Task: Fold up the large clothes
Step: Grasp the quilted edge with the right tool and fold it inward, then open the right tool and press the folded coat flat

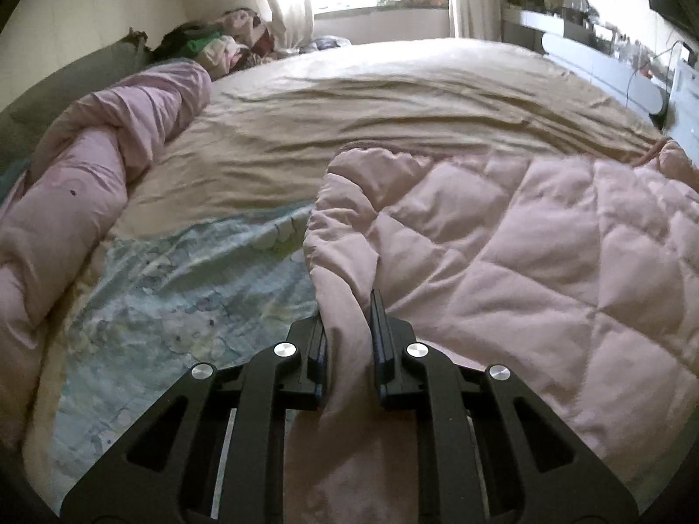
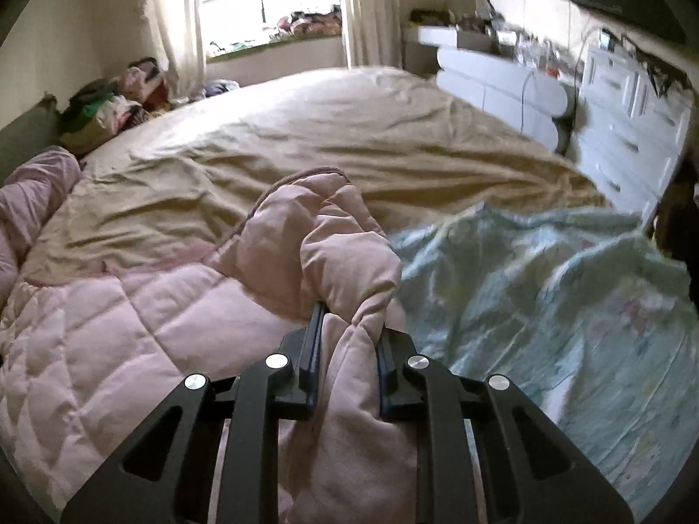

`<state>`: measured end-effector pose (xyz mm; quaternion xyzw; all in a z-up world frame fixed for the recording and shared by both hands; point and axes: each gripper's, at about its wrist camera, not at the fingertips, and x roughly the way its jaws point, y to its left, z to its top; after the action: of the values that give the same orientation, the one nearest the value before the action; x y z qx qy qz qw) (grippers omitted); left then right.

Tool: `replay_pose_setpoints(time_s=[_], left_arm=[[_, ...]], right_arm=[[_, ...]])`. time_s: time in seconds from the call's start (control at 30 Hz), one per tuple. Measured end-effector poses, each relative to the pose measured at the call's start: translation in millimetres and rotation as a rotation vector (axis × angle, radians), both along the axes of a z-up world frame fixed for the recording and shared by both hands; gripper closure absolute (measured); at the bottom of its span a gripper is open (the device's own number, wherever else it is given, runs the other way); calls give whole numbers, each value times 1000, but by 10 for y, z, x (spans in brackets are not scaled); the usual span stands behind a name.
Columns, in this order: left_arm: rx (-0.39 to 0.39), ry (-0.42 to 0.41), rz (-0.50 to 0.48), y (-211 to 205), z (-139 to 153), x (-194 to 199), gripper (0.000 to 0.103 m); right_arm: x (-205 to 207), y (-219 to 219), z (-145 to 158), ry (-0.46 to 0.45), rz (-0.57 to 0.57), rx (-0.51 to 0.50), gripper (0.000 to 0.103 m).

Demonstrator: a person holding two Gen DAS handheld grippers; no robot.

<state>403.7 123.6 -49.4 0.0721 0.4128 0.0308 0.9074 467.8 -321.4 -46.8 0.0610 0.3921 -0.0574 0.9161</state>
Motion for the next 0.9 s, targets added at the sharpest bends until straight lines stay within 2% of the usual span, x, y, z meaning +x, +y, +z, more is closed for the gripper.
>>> replay_pose_setpoints(time_s=[0.2,0.4,0.47,0.5,0.53,0.57,0.63,0.67,0.7,0.8,0.9], left_arm=[[-2,11,-9,-17,-207,29,93],[-28,15,-7,0,-226,51,91],[-36,12,1,30,-176,24,83],[-47,11,11,59,-139,3,80],[-66,-1,21,104,-69,-57,72],[-62,-23,30,132,13,-131,62],[-19,-78,43,119,155,-282,53],[-23,-106,30,86,256,-401,49],[-43,-114,18,55,306,-473,47],[-117,-92,-26,-99,329,-596,44],[-164,-28,-73,-318,185,-621,41]], right_arm=[[97,-27,-289,51,-16,3,80],[127,-27,-404,85,-31,-11,71],[74,-28,-298,88,-55,-37,58],[26,-28,-223,75,-62,-44,55],[-66,-24,-111,42,-69,-37,50],[-179,4,15,-2,-62,-31,38],[-521,174,299,-113,3,-16,22],[-639,260,372,-137,35,-5,18],[-772,371,429,-149,82,11,18],[-1005,749,433,-125,209,15,18],[-1025,1077,272,-56,282,10,18]])
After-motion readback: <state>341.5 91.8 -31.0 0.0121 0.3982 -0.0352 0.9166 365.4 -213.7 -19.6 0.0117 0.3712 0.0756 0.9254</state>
